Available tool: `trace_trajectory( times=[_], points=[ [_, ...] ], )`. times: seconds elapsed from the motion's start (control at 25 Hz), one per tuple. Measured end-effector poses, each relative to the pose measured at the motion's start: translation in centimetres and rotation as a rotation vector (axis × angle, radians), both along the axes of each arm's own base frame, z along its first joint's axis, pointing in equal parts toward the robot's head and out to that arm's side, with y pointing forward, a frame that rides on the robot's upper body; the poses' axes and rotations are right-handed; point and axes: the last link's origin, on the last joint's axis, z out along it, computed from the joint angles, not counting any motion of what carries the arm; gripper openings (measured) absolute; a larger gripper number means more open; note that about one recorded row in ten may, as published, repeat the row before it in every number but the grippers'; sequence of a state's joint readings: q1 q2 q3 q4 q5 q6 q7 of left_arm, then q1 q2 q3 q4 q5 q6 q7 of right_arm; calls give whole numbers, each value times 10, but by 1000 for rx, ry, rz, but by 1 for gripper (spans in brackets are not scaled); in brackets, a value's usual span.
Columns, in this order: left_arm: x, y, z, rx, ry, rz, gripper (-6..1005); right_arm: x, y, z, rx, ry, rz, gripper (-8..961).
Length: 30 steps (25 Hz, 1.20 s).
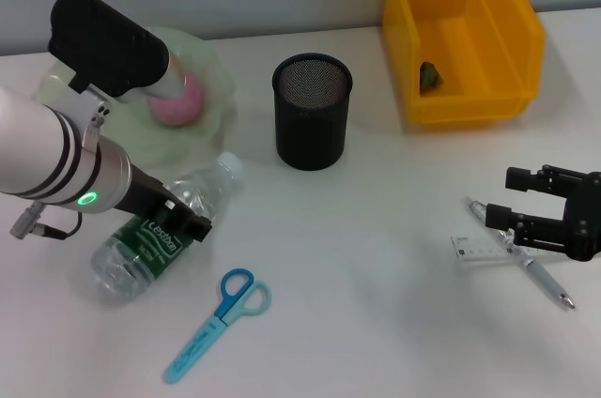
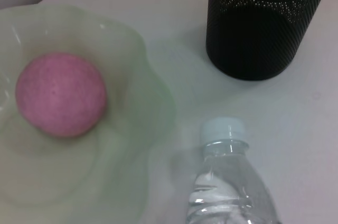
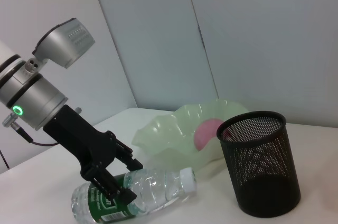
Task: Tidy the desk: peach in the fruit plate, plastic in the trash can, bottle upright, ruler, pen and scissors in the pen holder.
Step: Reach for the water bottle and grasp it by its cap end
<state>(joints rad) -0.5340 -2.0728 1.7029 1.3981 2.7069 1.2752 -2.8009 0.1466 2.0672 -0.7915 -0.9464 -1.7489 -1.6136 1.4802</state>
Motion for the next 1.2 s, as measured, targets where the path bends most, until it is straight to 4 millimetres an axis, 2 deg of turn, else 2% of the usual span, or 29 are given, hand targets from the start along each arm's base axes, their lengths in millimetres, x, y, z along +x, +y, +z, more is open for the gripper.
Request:
trace_trajectory(
  times=[0.52, 0.68, 1.2],
  points=[
    [-1, -2, -1, -16, 12, 5, 841, 0, 1, 0, 0, -1, 2, 739],
    [4, -4, -8, -42, 32, -32, 841, -1, 2, -1, -6, -2, 4, 739],
    [5, -2, -12, -51, 43, -40, 841, -1, 3, -2, -14, -5, 3, 738]
  ],
)
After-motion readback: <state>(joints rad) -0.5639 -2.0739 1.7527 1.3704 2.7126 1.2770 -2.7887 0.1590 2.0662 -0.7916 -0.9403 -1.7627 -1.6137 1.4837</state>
